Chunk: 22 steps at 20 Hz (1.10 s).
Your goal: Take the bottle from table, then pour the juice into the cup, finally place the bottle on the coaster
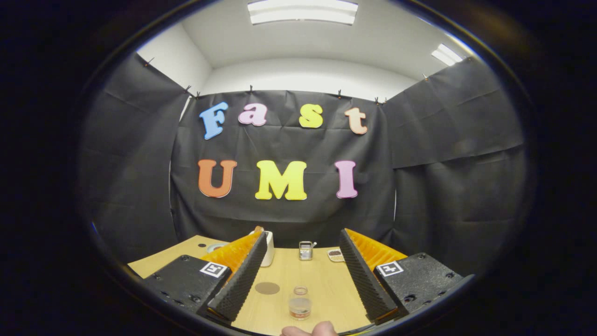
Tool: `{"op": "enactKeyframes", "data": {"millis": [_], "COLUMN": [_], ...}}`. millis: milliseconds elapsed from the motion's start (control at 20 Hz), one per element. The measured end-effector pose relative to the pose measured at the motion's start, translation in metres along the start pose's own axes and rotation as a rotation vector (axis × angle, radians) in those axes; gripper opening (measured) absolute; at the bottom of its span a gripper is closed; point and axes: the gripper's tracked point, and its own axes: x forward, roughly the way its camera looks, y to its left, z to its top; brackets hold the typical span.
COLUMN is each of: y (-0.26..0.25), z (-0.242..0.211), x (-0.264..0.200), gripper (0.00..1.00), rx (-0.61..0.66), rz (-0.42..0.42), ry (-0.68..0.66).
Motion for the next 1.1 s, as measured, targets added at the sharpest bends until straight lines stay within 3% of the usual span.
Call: {"op": "enactKeyframes", "data": {"millis": [750,1100], "y": [0.005,0.001], "z": [-0.004,-0.028], "x": [-0.002,0.000], "gripper": [1.00,1.00], "rx": [-0.015,-0.028], "rz": [0.004,0.016], "ry": [-0.005,0.021]}}
